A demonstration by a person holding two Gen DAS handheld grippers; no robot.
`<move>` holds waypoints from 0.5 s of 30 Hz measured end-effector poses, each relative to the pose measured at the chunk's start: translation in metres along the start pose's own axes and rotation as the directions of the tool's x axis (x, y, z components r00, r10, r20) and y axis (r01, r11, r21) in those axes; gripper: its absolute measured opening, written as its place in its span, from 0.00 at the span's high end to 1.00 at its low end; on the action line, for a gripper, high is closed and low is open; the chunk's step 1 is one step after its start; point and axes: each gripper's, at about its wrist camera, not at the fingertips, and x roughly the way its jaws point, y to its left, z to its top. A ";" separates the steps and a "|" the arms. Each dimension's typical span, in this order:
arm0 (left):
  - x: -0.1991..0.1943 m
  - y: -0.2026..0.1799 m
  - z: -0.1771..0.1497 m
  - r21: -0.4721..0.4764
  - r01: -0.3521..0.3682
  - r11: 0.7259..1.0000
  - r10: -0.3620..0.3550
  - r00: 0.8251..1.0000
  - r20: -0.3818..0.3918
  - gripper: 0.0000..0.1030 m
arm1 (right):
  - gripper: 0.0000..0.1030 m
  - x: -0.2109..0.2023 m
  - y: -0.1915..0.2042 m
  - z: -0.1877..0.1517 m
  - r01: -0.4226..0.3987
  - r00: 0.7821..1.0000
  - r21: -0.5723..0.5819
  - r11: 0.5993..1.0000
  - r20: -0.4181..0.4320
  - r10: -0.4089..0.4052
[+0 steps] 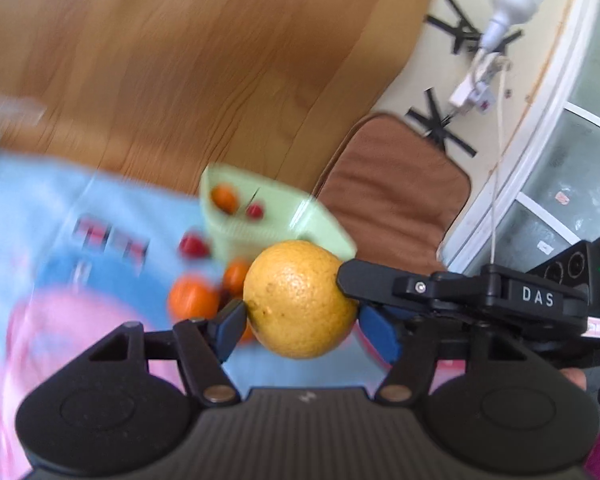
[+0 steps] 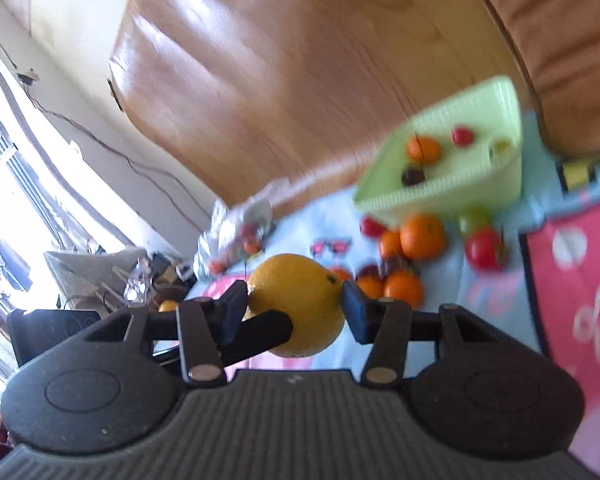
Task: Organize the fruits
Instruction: 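Clamp the grapefruit between both tools and lift it over the bowl, then lower the grapefruit into the bowl and open both tools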
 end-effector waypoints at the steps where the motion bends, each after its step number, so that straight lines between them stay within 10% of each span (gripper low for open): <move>1: 0.010 -0.006 0.015 0.035 -0.003 0.999 0.003 1.000 -0.001 0.39 | 0.48 0.001 0.002 0.012 0.009 1.000 -0.025 1.000 0.023 -0.009; 7: 0.100 -0.013 0.071 0.118 0.015 0.993 -0.006 0.997 -0.077 0.39 | 0.49 0.016 -0.032 0.072 0.127 0.985 -0.064 0.990 0.126 -0.118; 15: 0.165 -0.005 0.069 0.129 -0.014 0.991 0.035 0.986 -0.164 0.43 | 0.57 0.051 -0.098 0.087 0.210 0.972 -0.031 0.977 0.112 -0.205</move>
